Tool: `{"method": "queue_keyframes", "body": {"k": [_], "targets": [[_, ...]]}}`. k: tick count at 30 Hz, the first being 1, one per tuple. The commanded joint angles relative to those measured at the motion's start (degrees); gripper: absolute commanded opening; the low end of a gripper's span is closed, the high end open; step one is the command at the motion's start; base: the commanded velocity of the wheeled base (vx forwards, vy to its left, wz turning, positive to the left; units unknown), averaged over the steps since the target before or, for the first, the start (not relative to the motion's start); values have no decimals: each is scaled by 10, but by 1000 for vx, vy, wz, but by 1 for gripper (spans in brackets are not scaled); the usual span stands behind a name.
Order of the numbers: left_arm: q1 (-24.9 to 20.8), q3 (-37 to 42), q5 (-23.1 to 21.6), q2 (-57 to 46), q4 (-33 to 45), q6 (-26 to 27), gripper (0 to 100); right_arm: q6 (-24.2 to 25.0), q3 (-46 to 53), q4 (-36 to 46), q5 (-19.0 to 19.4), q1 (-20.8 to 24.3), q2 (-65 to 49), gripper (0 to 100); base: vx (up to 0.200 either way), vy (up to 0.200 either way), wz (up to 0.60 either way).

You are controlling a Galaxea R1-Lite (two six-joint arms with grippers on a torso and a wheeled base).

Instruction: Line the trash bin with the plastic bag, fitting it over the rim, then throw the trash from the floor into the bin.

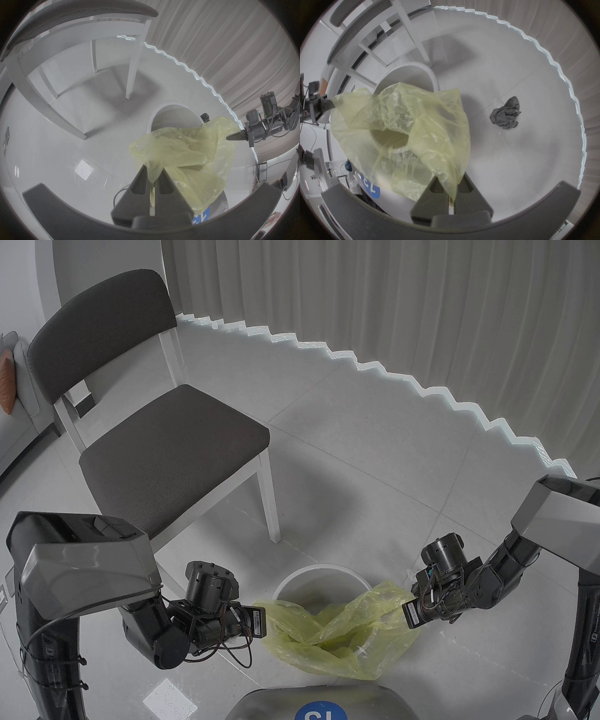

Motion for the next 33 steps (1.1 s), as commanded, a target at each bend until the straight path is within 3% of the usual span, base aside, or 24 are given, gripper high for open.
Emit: {"method": "queue_keyframes", "body": {"k": [1, 8, 16, 26, 33], "targets": [[16, -8, -3, 23, 8, 12, 0, 0, -21, 1, 1, -18, 23, 0, 0, 0, 0], [38, 14, -4, 22, 2, 15, 0, -1, -30, -1, 1, -12, 42, 0, 0, 0, 0], [17, 50, -4, -9, 0, 16, 0, -4, -4, 0, 1, 7, 29, 0, 0, 0, 0], [-3, 22, 4, 29, -1, 15, 0, -1, 18, -9, 1, 25, 25, 0, 0, 0, 0], [27, -8, 4, 45, -1, 14, 0, 0, -31, -10, 8, 41, 42, 0, 0, 0, 0]]}}
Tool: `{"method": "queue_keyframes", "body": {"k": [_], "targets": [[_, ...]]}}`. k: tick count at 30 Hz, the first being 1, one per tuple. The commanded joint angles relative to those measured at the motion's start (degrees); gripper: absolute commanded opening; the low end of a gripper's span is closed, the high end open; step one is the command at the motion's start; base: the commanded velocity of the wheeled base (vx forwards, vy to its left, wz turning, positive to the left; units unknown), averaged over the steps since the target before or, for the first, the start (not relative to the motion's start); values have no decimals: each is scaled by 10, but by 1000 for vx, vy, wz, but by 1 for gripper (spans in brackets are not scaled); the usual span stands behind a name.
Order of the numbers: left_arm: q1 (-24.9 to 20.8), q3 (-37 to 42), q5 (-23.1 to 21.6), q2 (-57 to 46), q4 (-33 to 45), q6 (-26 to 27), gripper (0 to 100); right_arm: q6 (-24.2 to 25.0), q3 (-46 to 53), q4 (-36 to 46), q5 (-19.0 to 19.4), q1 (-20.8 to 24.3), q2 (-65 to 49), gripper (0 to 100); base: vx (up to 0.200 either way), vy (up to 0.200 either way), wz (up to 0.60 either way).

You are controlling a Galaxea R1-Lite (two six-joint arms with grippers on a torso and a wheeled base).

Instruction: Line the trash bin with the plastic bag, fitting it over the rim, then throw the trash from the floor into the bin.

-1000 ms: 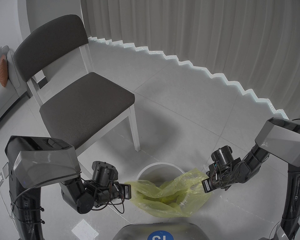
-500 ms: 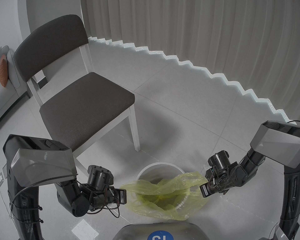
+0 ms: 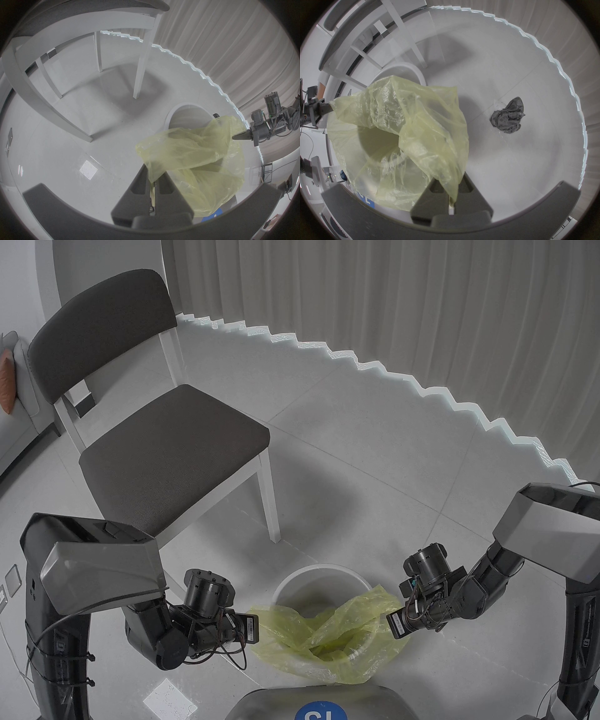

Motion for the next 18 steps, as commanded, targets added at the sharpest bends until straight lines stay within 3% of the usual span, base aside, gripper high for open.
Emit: {"method": "queue_keyframes", "body": {"k": [1, 8, 9, 18], "targets": [[11, -13, -1, 9, -1, -2, 0, 1, -20, -1, 2, 4, 14, 0, 0, 0, 0], [8, -22, -1, 7, 0, -3, 0, -6, -13, 1, 2, -3, 15, 0, 0, 0, 0], [8, -25, -1, 8, 0, -4, 0, -6, -11, 2, 2, -6, 16, 100, 0, 0, 0], [10, -26, -2, 7, -4, -6, 0, -21, 18, 1, 0, -18, -14, 100, 0, 0, 0]]}}
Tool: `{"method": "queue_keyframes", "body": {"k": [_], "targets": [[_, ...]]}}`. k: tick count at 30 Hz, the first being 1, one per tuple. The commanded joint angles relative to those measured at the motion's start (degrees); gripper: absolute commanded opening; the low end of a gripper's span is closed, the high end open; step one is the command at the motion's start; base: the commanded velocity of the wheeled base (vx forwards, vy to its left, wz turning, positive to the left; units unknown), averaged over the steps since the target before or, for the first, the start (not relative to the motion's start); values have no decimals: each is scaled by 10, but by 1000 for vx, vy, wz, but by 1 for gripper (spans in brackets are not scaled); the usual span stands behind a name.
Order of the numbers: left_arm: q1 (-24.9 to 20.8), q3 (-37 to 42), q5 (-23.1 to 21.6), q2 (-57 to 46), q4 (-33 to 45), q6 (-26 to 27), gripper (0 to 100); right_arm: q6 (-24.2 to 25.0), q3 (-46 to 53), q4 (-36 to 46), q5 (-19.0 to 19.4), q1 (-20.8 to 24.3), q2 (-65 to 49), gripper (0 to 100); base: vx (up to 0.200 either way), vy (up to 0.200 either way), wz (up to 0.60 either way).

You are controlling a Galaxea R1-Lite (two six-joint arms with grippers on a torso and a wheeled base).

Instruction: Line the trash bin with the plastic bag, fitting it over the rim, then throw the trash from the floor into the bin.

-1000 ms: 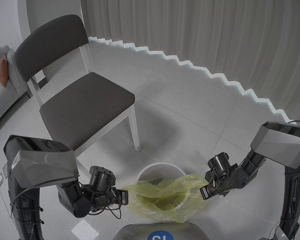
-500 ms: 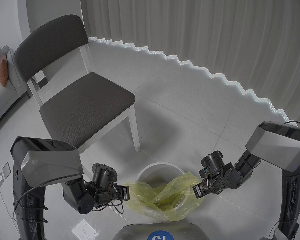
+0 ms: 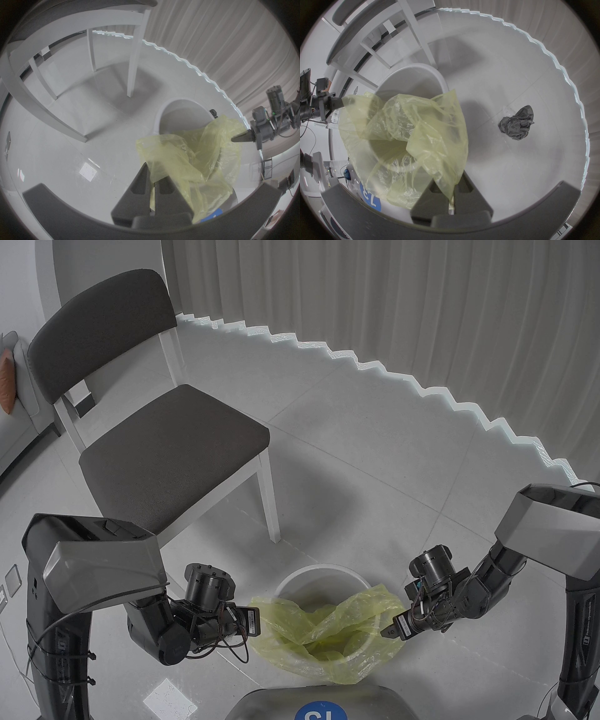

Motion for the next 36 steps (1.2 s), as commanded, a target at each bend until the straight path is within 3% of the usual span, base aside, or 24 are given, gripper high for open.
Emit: {"method": "queue_keyframes", "body": {"k": [1, 5, 15, 23, 27, 28, 29, 36], "targets": [[1, -6, 0, 0, 0, -1, 0, -10, 14, -1, -1, -7, -33, 100, 0, 0, 0], [0, -15, 0, 2, 0, -5, 0, -12, 16, 1, -3, -5, -70, 100, 0, 0, 0], [-2, -22, 0, 16, -4, -5, 0, -24, -18, -6, -7, 62, -87, 100, 0, 0, 0], [-3, -21, 0, 22, -16, -5, 0, -117, -92, -4, 4, 73, -45, 100, 0, 0, 0], [-3, -21, 1, 22, -17, -5, 0, -138, -109, -5, 26, 73, -27, 100, 0, 0, 0], [-3, -21, 1, 22, -17, -5, 0, -148, -119, -5, 48, 73, -16, 100, 0, 0, 0], [-3, -21, 1, 22, -18, -4, 100, -157, -130, -5, 60, 72, -3, 100, 0, 0, 0], [0, -12, 1, 19, -21, -5, 100, -185, -177, 3, 64, 66, 33, 100, 0, 0, 0]]}}
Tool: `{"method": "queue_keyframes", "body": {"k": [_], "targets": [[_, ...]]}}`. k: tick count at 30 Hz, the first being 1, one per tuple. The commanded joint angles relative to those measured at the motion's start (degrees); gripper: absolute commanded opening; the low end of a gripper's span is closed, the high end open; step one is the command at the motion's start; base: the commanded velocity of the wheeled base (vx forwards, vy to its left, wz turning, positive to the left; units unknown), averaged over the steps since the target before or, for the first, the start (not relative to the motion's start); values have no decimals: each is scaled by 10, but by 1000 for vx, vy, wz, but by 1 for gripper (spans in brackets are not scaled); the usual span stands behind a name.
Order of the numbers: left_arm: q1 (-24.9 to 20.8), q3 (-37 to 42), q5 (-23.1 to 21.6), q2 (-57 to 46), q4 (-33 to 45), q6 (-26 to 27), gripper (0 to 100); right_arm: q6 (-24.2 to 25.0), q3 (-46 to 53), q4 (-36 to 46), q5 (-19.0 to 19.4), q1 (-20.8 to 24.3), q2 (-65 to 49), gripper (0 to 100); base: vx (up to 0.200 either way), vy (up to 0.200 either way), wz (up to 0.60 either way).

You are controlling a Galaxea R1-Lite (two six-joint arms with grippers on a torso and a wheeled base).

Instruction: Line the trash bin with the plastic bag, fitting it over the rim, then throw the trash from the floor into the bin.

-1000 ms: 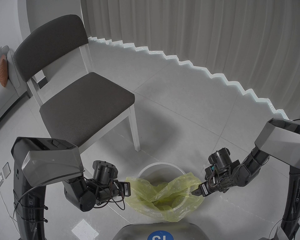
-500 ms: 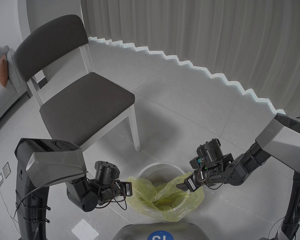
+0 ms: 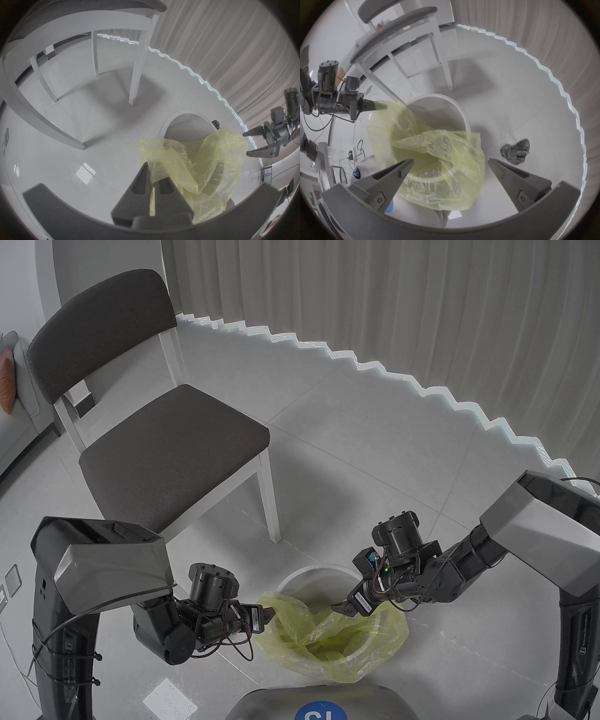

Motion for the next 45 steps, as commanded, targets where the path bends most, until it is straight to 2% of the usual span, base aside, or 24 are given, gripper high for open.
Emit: {"method": "queue_keyframes", "body": {"k": [1, 18, 19, 36, 45], "targets": [[3, 10, 0, -3, 0, 1, 100, -7, -30, 7, 2, -4, 36, 100, 0, 0, 0], [4, 33, 5, -3, -34, 1, 100, -14, -27, 19, 2, -33, 52, 100, 0, 0, 0], [4, 33, 5, -3, -34, 1, 100, -18, -26, 19, 2, -33, 52, 0, 0, 0, 0], [24, 37, 9, -5, -35, 1, 100, -14, -20, 16, 3, -47, 8, 0, 0, 0, 0], [37, 59, 9, -6, -65, 1, 100, 14, -50, 14, 15, -67, -17, 0, 0, 0, 0]]}}
